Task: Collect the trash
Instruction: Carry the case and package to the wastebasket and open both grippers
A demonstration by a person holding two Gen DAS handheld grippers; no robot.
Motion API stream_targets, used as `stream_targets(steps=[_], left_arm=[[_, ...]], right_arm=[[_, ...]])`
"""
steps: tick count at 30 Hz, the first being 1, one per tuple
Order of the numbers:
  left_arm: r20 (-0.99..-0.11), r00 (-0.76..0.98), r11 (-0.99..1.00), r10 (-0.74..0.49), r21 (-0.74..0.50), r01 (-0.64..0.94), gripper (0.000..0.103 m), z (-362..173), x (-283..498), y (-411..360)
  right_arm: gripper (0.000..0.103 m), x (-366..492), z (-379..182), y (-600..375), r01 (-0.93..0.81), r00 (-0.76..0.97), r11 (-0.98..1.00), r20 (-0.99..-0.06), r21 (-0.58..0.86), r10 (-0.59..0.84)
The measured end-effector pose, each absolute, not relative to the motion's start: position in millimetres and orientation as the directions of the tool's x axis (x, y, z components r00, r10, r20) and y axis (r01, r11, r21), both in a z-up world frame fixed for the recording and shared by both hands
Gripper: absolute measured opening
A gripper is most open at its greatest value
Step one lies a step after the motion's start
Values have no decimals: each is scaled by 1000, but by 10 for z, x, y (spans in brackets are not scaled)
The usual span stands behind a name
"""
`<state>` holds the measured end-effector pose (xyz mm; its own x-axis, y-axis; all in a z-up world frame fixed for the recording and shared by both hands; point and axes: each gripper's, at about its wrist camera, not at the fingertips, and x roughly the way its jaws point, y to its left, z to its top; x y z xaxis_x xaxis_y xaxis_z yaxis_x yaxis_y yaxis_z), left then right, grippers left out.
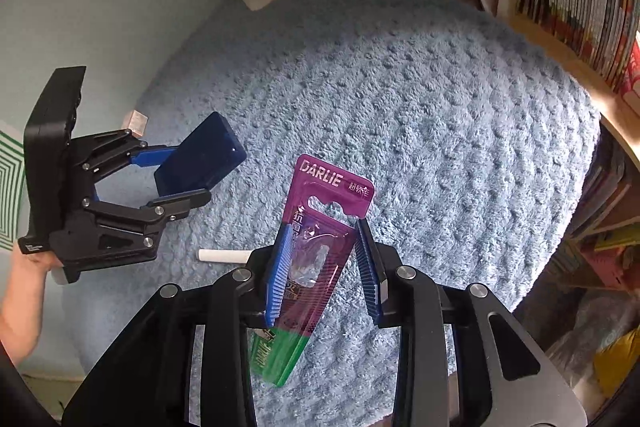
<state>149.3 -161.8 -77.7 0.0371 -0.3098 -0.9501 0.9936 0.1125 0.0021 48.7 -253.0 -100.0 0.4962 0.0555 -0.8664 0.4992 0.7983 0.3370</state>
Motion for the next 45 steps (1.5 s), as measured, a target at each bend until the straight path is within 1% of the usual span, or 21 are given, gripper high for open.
stream_targets(steps=[2, 3, 11, 19, 30, 38, 45], left_arm=[[-948, 46, 130, -314, 5, 991, 51, -710, 1485, -1590], [-948, 52, 139, -315, 8, 990, 51, -686, 1480, -1590], [-940, 95, 193, -328, 32, 981, 52, -486, 1360, -1508], [-935, 124, 238, -333, 44, 970, 52, -329, 1255, -1441], [-921, 169, 283, -350, 68, 957, 52, -95, 1100, -1436], [-914, 184, 272, -361, 85, 958, 52, -2, 853, -1565], [-912, 173, 225, -372, 92, 970, 52, 33, 540, -1796]], right_arm=[[32, 397, -922, -2499, 485, 510, 807, -859, 337, 52], [32, 223, -774, -2498, 479, 516, 809, -855, 341, 55], [31, 99, -609, -2526, 427, 563, 829, -823, 361, 69], [30, -15, -253, -2451, 350, 618, 871, -783, 345, 63], [30, -233, 122, -2522, 298, 687, 892, -725, 339, 46], [30, -591, 259, -2673, 313, 704, 890, -710, 333, 17], [30, -1046, 278, -2929, 379, 705, 862, -709, 337, -33]])
